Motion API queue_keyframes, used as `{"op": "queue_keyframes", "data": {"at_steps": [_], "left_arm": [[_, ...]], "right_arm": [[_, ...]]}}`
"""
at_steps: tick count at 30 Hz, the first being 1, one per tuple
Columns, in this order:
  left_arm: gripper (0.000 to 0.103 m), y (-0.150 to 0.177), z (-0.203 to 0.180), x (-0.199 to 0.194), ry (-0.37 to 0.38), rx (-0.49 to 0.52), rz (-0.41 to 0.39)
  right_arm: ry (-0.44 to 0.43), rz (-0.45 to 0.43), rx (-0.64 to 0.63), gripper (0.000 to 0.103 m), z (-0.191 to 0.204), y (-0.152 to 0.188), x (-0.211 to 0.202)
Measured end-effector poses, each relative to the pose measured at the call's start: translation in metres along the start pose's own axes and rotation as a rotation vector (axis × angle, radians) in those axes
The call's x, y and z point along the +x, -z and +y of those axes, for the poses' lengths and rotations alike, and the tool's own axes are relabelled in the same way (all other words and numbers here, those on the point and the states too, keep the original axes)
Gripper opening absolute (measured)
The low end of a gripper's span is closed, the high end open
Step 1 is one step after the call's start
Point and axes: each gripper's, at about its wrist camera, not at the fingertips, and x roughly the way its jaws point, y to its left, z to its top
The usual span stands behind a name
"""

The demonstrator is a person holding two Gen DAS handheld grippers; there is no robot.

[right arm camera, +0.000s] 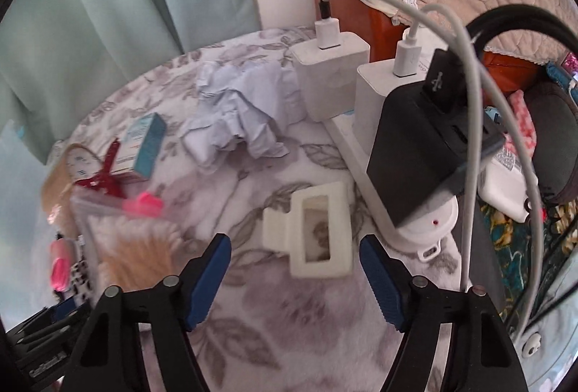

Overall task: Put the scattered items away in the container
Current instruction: 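Grasp the leopard scrunchie with left tool while right tool grasps white claw clip, then carry scrunchie and claw clip into the clear box and open both tools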

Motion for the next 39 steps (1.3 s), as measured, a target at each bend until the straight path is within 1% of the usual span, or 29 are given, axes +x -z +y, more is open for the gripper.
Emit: {"op": "queue_keyframes", "data": {"at_steps": [2,3,4,5,6,7,8,9,11,13,16,19,21,27,31,33,36,39], "left_arm": [[0.062,0.0,-0.002,0.0,-0.007,0.008,-0.009],[0.061,0.0,-0.002,0.0,-0.009,0.01,-0.013],[0.058,0.0,-0.002,0.0,-0.012,0.009,-0.016],[0.052,0.0,-0.002,-0.001,-0.013,0.008,-0.019],[0.049,0.001,-0.002,-0.002,-0.01,0.004,-0.022],[0.043,0.001,-0.001,-0.003,-0.006,0.0,-0.025],[0.038,0.001,-0.001,-0.004,-0.003,-0.003,-0.025],[0.034,0.001,-0.001,-0.005,-0.001,-0.003,-0.027],[0.027,0.003,-0.002,-0.008,0.0,-0.002,-0.028],[0.025,0.006,-0.004,-0.013,-0.004,0.004,-0.032],[0.023,0.011,-0.005,-0.024,-0.008,0.011,-0.044],[0.023,0.016,0.002,-0.038,-0.01,0.01,-0.072],[0.023,0.021,0.009,-0.048,-0.009,0.005,-0.093],[0.023,0.028,0.009,-0.086,0.012,0.003,-0.171],[0.023,0.035,0.011,-0.116,0.049,0.01,-0.239],[0.023,0.035,0.015,-0.131,0.078,0.01,-0.278],[0.023,0.037,0.026,-0.165,0.108,-0.003,-0.37],[0.023,0.037,0.043,-0.198,0.121,-0.023,-0.467]], "right_arm": [[0.021,0.005,-0.002,0.07,0.001,-0.001,0.006],[0.03,0.011,-0.004,0.066,0.001,-0.001,0.009],[0.038,0.016,-0.005,0.063,0.002,-0.001,0.011],[0.047,0.011,-0.009,0.061,0.002,-0.001,0.012],[0.056,0.006,-0.013,0.059,0.003,-0.001,0.013],[0.062,0.0,-0.01,0.054,0.002,0.0,0.013],[0.067,-0.003,-0.007,0.052,0.002,0.0,0.013],[0.064,-0.005,-0.005,0.05,0.001,0.0,0.011],[0.057,-0.009,0.001,0.05,0.001,0.0,0.009],[0.043,-0.011,0.008,0.05,0.001,0.002,0.005],[0.019,-0.008,0.019,0.05,0.001,0.004,-0.005],[0.005,-0.029,0.019,0.05,0.002,0.008,-0.023],[-0.004,-0.044,0.017,0.05,0.003,0.01,-0.036],[-0.042,-0.107,0.004,0.05,0.012,0.017,-0.082],[-0.058,-0.159,-0.017,0.05,0.023,0.021,-0.111],[-0.062,-0.185,-0.031,0.05,0.032,0.017,-0.128],[-0.072,-0.226,-0.052,0.05,0.033,0.021,-0.151],[-0.095,-0.301,-0.086,0.05,0.05,0.021,-0.182]]}}
